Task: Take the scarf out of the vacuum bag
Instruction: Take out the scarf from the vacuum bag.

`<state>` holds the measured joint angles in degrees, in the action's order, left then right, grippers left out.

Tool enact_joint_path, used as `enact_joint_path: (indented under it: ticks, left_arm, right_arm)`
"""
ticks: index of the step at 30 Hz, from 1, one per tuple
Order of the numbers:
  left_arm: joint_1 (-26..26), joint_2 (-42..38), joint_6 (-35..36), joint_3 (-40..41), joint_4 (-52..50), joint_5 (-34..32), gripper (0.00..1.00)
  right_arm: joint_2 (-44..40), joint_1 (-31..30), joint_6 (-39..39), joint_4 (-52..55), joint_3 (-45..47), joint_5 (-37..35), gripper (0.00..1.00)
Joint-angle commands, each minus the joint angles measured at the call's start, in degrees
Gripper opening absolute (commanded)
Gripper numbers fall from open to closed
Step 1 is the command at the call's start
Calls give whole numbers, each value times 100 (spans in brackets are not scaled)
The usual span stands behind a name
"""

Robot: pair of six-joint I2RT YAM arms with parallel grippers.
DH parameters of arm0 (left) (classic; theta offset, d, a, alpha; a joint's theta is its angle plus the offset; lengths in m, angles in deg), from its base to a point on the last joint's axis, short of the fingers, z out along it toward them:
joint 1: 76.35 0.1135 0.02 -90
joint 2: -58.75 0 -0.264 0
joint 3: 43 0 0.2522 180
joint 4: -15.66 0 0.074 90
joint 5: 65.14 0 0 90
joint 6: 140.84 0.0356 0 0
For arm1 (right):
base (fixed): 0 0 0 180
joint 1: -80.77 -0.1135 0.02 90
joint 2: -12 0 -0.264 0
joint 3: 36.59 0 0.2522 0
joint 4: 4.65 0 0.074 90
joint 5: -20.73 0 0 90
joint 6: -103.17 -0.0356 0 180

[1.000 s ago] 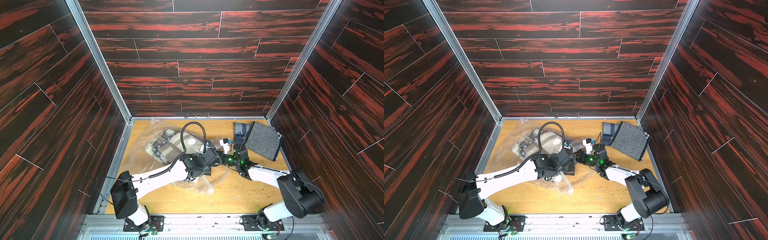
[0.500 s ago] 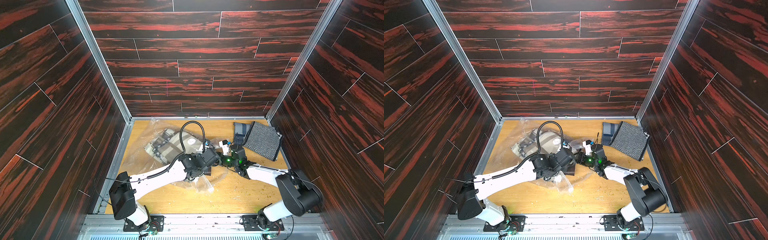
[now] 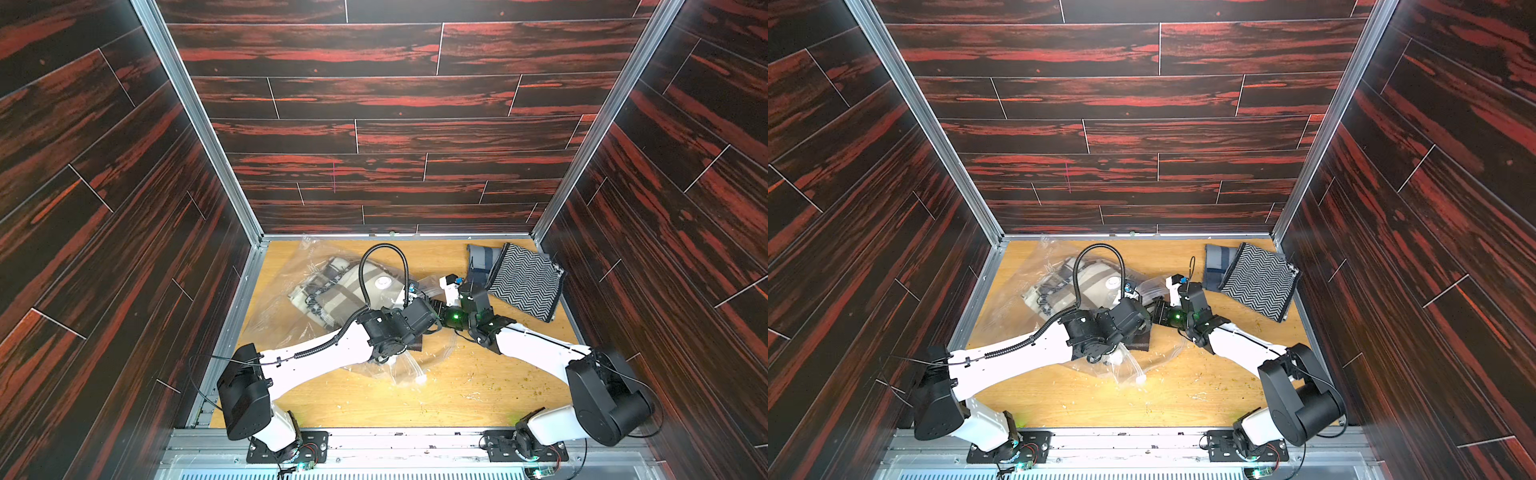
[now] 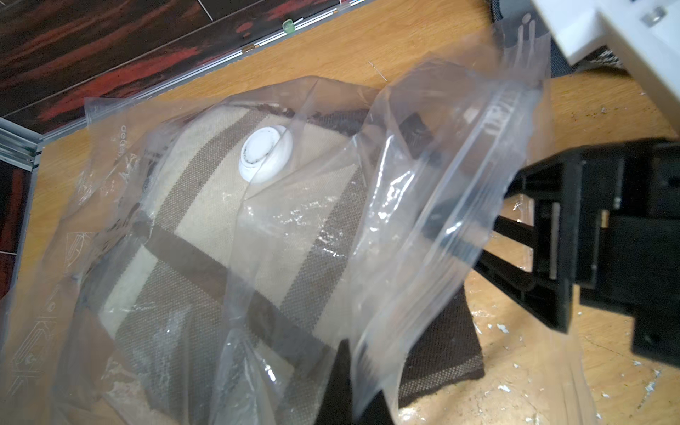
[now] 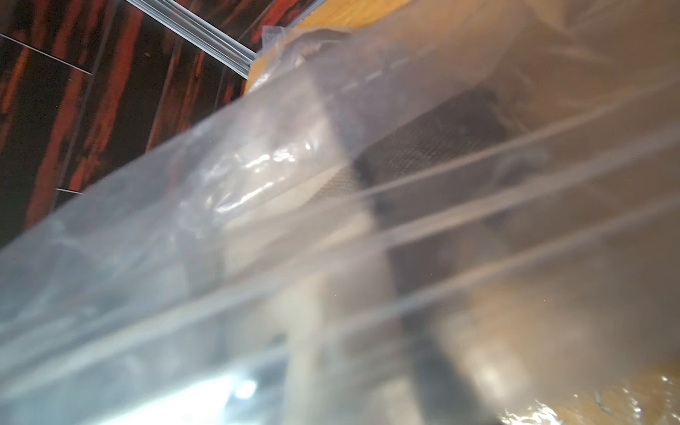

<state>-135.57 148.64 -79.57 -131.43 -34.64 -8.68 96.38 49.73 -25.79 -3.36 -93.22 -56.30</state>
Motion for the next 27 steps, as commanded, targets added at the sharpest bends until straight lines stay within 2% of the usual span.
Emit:
enact_joint_path:
  ticks: [1,8,17,18,19,21,27]
  left_arm:
    - [-16,-296,-29,93,-56,-236,0]
    - [-12,-340,-19,126,-30,-280,0]
    - [-4,-523,-2,282,67,-340,0]
    - [-1,-541,-6,292,73,-339,0]
    - [4,-542,-1,312,91,-342,0]
    - [4,-543,-10,335,102,-339,0]
    - [7,-535,-18,404,194,-306,0]
  right_arm:
    - [1,-131,211,249,-226,-171,57]
    - [143,-164,192,254,-369,-10,56]
    - [347,-191,142,323,-441,-80,41]
    - [344,-191,140,314,-441,-85,38]
    - [352,-198,149,305,-435,-85,29]
    - [334,-211,135,298,-432,-93,19]
    - [92,-311,243,423,-515,-247,6]
